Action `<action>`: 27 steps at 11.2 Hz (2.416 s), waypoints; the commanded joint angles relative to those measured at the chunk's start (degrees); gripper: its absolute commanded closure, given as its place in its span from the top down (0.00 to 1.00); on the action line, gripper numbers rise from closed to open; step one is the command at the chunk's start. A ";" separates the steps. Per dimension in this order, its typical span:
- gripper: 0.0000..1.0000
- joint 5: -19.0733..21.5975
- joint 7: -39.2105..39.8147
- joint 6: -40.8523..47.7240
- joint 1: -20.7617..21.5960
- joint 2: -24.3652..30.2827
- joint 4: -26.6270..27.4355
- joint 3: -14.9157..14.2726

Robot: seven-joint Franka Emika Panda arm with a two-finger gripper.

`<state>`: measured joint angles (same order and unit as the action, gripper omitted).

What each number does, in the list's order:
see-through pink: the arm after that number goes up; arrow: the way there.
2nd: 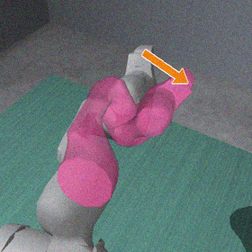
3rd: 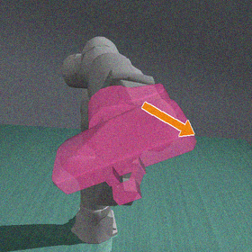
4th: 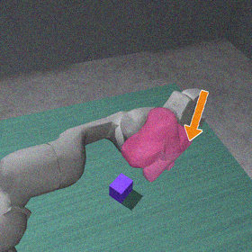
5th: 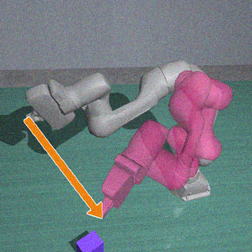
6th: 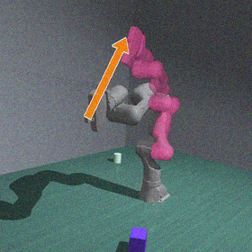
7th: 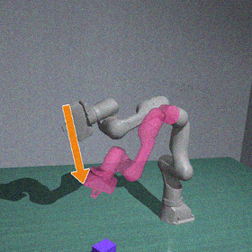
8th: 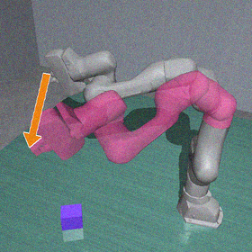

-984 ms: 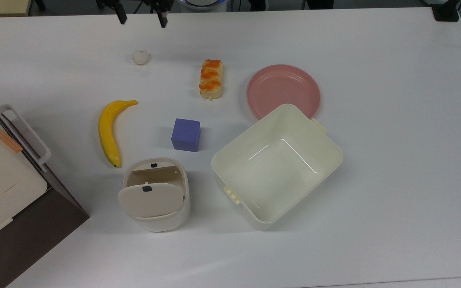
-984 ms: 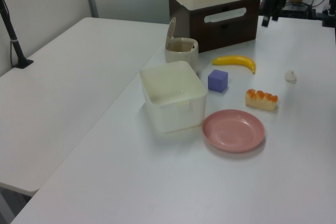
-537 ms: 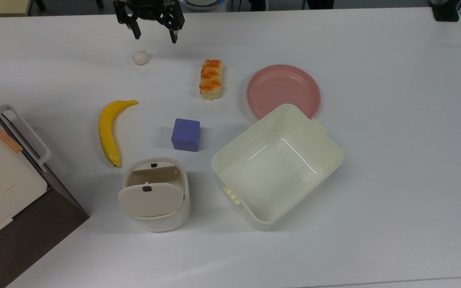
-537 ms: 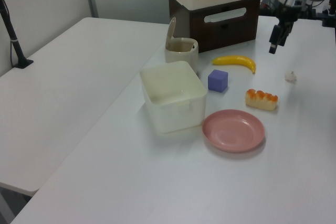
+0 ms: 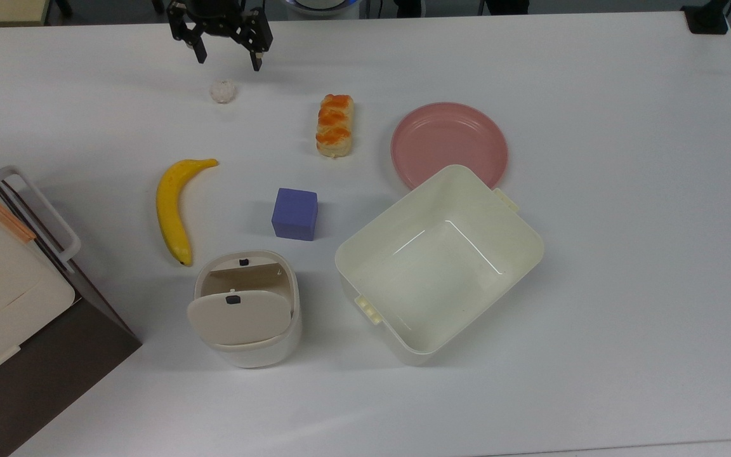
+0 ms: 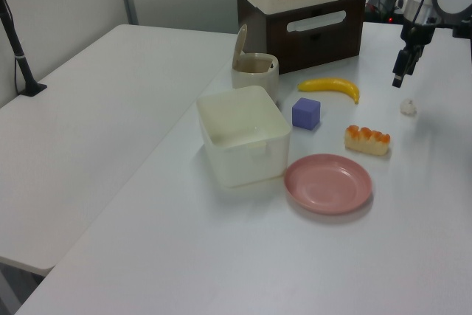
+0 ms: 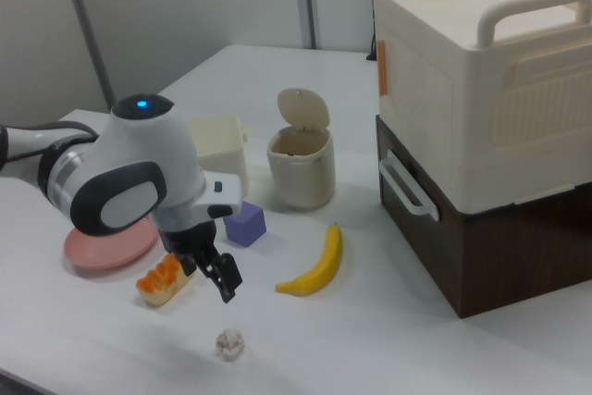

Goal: Grab it up and put it in the trash
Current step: 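Lower the open gripper over the small white crumpled paper ball, then close the gripper on the paper ball and lift it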

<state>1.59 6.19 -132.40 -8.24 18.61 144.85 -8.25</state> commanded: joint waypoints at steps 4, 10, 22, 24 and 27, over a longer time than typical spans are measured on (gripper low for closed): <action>1.00 -2.30 2.60 -6.71 -0.72 -3.39 3.69 -0.37; 0.97 -4.22 2.52 -10.77 0.07 -9.73 3.42 -0.37; 0.00 -3.10 1.12 -5.88 0.24 -9.03 -2.78 -0.37; 0.00 3.46 -5.80 -0.60 2.34 -8.33 -12.26 -0.37; 0.00 9.39 -14.40 8.10 4.19 -12.61 -28.43 -0.37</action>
<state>8.38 -0.34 -130.89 -6.08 9.60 127.55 -8.14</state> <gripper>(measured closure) 0.802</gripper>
